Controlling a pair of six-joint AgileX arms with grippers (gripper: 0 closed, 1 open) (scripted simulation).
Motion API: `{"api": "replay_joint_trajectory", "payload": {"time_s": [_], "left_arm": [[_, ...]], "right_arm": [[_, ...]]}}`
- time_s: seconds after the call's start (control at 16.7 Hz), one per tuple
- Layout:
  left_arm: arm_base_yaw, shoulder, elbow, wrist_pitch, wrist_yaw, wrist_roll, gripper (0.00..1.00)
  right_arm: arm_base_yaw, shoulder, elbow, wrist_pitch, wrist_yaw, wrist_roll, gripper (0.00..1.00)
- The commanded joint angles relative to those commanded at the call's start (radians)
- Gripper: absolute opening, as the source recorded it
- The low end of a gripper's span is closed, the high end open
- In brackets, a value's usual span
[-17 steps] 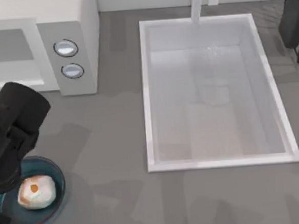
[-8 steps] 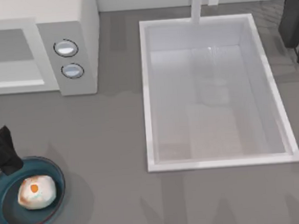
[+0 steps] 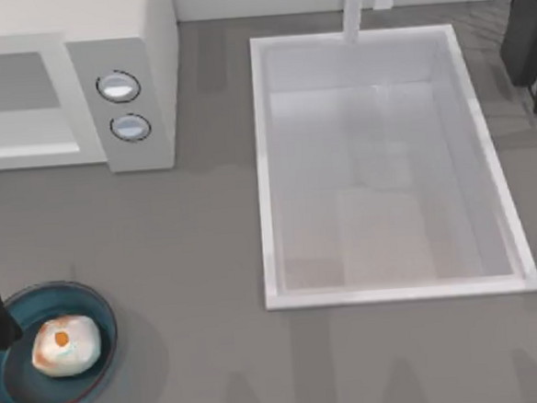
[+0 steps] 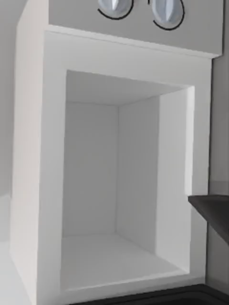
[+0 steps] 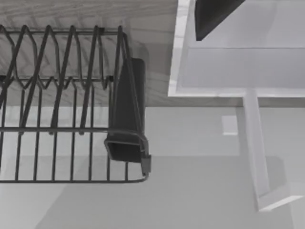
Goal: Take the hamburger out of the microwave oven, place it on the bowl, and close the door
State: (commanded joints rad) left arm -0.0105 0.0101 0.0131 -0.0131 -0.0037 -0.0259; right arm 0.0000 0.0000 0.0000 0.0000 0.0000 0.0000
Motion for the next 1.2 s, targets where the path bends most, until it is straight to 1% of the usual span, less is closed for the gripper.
{"api": "replay_joint_trajectory", "payload": {"time_s": [0.12,0.36,1.14,1.2], "left_arm": [[0.011,-0.01,-0.013,0.013,0.004,0.026,1.0],[0.011,-0.01,-0.013,0.013,0.004,0.026,1.0],[0.011,-0.01,-0.013,0.013,0.004,0.026,0.02],[0.011,-0.01,-0.013,0.013,0.004,0.026,0.0]], "right_arm": [[0.0,0.0,0.0,0.0,0.0,0.0,1.0],[0.0,0.0,0.0,0.0,0.0,0.0,1.0],[0.0,0.0,0.0,0.0,0.0,0.0,1.0],[0.0,0.0,0.0,0.0,0.0,0.0,1.0]]}}
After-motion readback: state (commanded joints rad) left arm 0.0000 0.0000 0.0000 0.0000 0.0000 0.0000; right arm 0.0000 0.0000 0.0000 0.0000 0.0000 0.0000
